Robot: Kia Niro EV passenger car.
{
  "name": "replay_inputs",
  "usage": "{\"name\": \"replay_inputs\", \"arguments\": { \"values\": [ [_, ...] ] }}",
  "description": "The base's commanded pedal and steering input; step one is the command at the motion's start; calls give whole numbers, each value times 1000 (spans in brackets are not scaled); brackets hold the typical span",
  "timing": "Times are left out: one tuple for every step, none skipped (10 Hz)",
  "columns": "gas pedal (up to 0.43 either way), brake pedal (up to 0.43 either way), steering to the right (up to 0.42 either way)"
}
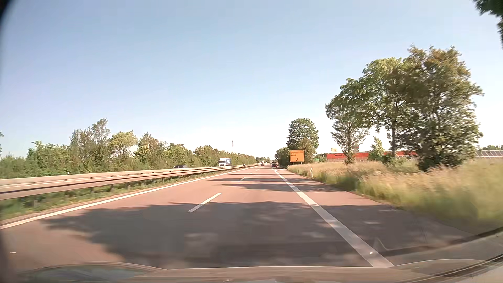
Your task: Follow the waypoints while adhering to traffic rules and regulations
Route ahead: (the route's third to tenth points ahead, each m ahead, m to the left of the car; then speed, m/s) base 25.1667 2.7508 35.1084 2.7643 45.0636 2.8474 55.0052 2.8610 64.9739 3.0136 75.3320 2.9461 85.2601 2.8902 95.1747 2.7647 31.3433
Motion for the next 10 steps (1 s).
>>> {"name": "replay_inputs", "arguments": {
  "values": [
    [130,12,0],
    [130,12,0],
    [130,12,1],
    [130,12,0],
    [130,12,1],
    [130,12,1],
    [130,12,1],
    [130,12,1],
    [130,12,2],
    [130,12,3]
  ]
}}
